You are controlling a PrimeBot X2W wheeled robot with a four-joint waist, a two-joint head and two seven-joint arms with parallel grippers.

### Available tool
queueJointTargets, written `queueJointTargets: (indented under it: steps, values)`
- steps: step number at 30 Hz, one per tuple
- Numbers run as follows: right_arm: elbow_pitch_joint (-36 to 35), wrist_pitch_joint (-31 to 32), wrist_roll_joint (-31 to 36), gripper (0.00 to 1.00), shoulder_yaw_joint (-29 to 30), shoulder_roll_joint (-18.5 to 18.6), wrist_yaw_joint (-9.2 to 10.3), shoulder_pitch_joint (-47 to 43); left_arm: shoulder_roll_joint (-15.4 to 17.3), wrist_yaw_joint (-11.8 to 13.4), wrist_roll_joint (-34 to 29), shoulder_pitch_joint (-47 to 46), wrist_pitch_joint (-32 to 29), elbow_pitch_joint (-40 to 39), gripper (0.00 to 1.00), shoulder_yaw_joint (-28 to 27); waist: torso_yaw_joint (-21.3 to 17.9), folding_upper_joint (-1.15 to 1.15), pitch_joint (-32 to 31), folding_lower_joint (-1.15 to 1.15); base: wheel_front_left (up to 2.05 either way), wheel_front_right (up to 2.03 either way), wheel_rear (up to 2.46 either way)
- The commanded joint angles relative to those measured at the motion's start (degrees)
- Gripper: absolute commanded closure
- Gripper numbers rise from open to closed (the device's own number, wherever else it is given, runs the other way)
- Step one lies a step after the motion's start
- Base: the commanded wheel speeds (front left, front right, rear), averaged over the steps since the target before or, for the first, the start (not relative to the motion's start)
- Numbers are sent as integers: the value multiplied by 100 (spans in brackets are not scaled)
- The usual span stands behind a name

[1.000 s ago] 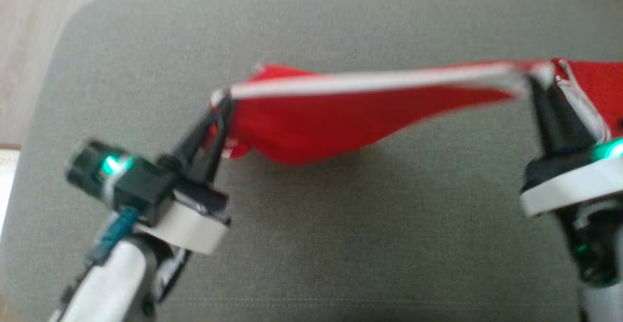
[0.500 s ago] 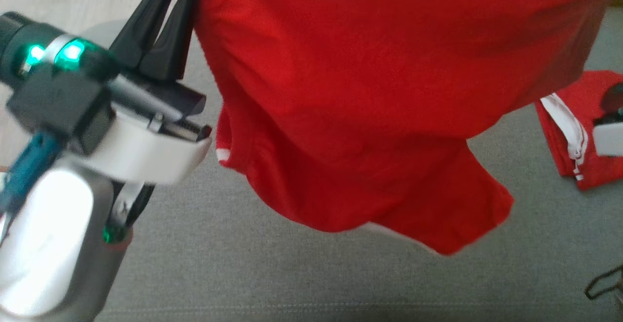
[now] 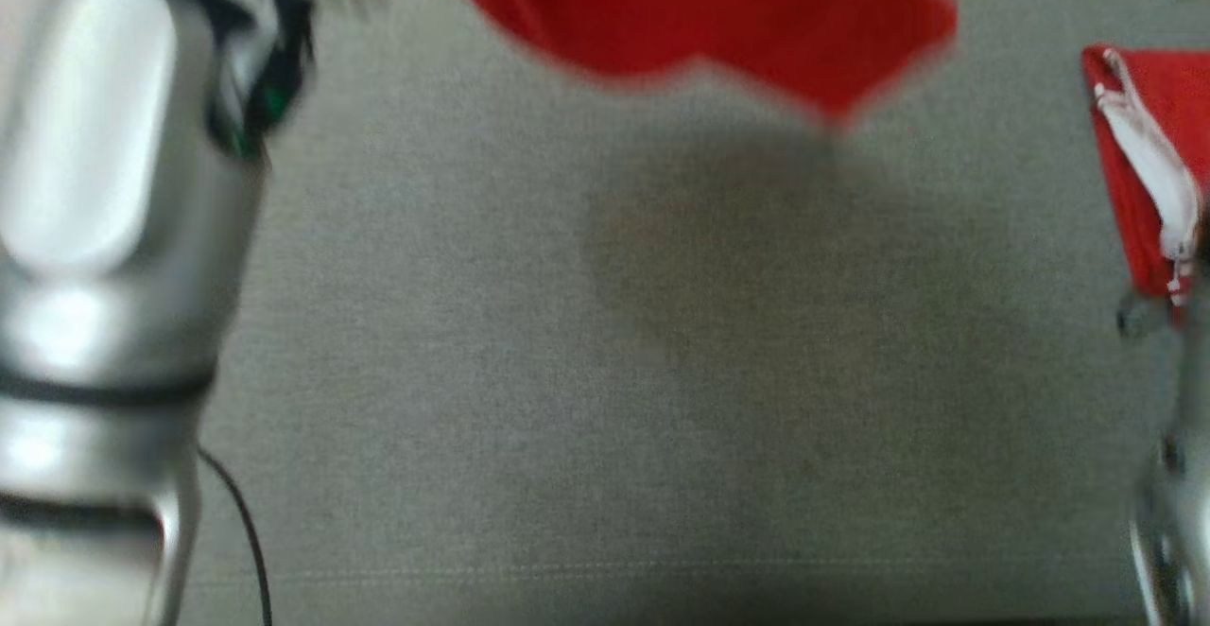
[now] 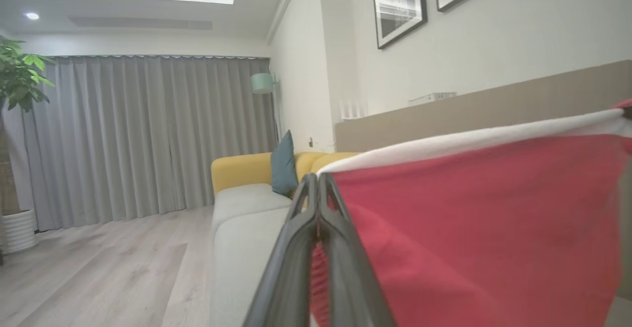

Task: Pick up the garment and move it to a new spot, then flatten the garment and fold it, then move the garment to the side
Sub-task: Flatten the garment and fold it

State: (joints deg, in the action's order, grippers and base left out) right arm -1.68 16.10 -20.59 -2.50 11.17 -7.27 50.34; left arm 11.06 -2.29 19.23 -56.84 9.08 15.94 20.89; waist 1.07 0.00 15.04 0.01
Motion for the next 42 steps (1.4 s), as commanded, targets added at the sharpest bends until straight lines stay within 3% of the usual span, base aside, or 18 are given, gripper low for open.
queueJointTargets:
  steps: [1,6,12,19,22,28,35,42]
  values:
    - [-47,-76,-23,100,-125,-120,-22,262,177,-14,-6,-364,98,-24,100,-281,-85,0,140,-1,0,0,0]
    - [1794,-954,-127,100,-666,-477,-22,1385,17,-169,-78,-1219,526,1803,100,-329,-288,0,332,-1,0,0,0]
    - [3916,-1700,-473,100,-1334,-753,-22,1849,-226,-318,21,-1240,588,3329,100,-462,-422,0,716,-1,0,0,0]
    - [5233,-2194,-1153,100,-2108,-825,-22,1573,-576,-432,65,-803,590,4295,100,-439,-345,0,1105,-1,0,0,0]
    - [5365,-2389,-1446,100,-2423,-826,-22,1271,-654,-438,5,-609,591,4651,100,-335,-309,0,1122,-1,0,0,0]
    - [5145,-2760,-1809,100,-2880,-502,-22,400,-710,-391,22,-3,591,4375,100,-462,-300,0,939,-1,0,0,0]
    - [3826,-2991,-1999,100,-2997,135,-22,-1516,-557,-412,-293,1847,591,2834,100,-451,-349,0,314,-1,0,0,0]
    - [2570,-2721,-1816,100,-2282,440,-22,-3333,-286,-343,-390,3525,574,1523,100,-386,-331,0,-190,-1,0,0,0]
